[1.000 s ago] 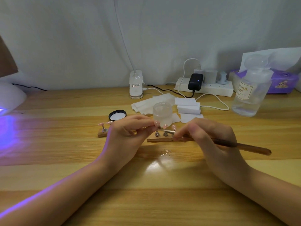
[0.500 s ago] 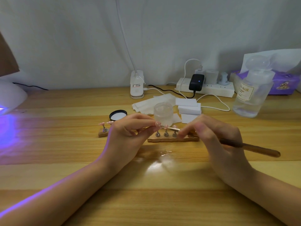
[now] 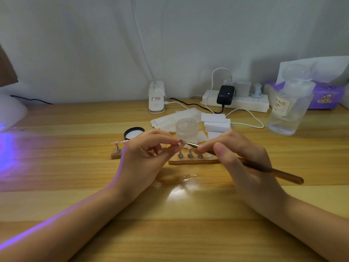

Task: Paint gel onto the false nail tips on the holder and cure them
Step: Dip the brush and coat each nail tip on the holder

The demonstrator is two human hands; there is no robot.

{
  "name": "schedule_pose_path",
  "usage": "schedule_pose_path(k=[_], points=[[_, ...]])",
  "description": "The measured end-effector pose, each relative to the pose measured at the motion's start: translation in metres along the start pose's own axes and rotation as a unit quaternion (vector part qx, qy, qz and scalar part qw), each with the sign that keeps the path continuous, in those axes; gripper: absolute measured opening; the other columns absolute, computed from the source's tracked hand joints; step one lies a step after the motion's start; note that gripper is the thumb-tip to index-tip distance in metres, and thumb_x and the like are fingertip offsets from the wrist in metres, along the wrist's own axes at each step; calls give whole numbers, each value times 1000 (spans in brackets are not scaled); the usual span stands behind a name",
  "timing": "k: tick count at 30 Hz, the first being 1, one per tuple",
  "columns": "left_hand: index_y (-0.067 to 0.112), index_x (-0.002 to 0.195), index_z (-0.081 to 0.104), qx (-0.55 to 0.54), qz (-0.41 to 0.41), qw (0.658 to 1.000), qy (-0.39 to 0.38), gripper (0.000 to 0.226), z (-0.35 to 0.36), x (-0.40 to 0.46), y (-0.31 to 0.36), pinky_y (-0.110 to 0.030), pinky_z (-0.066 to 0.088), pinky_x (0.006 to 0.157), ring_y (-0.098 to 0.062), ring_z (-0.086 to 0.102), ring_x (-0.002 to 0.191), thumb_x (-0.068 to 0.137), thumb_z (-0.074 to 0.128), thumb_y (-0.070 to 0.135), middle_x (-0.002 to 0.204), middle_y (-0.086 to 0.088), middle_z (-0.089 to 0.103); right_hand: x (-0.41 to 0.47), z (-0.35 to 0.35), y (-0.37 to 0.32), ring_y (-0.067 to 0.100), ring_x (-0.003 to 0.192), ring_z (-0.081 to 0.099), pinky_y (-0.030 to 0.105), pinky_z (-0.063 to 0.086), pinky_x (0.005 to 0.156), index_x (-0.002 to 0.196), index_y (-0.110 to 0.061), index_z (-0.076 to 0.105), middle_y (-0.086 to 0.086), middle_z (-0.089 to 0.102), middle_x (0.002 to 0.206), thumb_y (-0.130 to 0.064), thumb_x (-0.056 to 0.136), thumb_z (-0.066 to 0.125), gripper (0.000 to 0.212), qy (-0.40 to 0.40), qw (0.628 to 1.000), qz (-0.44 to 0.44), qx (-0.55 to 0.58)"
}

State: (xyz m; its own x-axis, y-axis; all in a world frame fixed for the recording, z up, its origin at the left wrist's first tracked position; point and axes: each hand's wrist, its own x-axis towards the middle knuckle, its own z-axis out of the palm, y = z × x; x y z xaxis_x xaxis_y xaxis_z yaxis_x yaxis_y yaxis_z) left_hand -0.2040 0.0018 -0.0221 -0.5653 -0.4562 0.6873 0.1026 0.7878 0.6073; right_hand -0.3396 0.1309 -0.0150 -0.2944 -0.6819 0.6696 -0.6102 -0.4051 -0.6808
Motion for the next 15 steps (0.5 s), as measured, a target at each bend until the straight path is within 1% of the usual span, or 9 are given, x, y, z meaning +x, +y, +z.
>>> schedule_pose_path(k=[3, 5, 8, 11, 15], points=[[10, 85, 73, 15, 1, 1000, -2, 13, 0, 0, 0, -11, 37, 55, -4, 49, 60, 73, 72, 7, 81, 0, 65, -1, -2, 2, 16, 80, 61, 38, 47, 72, 78, -16, 71, -3, 67, 76, -35, 84, 42, 35, 19, 1000, 23, -8], [10, 85, 73, 17, 0, 1000, -3, 12, 0, 0, 0, -9, 37, 55, -3, 48, 60, 73, 73, 6, 80, 0, 65, 0, -2, 1, 14, 81, 61, 35, 47, 72, 78, -19, 70, -4, 67, 77, -36, 84, 41, 34, 30, 999, 29, -3], [13, 84, 72, 10, -6, 1000, 2, 11, 0, -1, 0, -10, 36, 54, -3, 46, 59, 73, 72, 9, 79, 0, 63, 1, 0, -1, 11, 81, 60, 30, 48, 71, 83, -19, 69, -5, 66, 80, -31, 86, 41, 31, 15, 1000, -3, -17], [17, 84, 71, 1, -14, 1000, 6, 12, 0, -1, 1, -10, 36, 53, -2, 46, 58, 73, 71, 11, 80, 2, 62, 1, 1, 0, 11, 78, 59, 29, 47, 68, 82, -17, 69, -9, 64, 78, -29, 86, 42, 30, 3, 999, -25, -32], [14, 83, 72, 7, -25, 1000, -1, 11, 0, -1, 2, -12, 37, 52, -4, 47, 58, 73, 72, 9, 80, 1, 63, 1, -1, 1, 11, 83, 60, 32, 48, 72, 79, -24, 68, -9, 66, 79, -36, 86, 39, 32, 25, 999, 18, -21]])
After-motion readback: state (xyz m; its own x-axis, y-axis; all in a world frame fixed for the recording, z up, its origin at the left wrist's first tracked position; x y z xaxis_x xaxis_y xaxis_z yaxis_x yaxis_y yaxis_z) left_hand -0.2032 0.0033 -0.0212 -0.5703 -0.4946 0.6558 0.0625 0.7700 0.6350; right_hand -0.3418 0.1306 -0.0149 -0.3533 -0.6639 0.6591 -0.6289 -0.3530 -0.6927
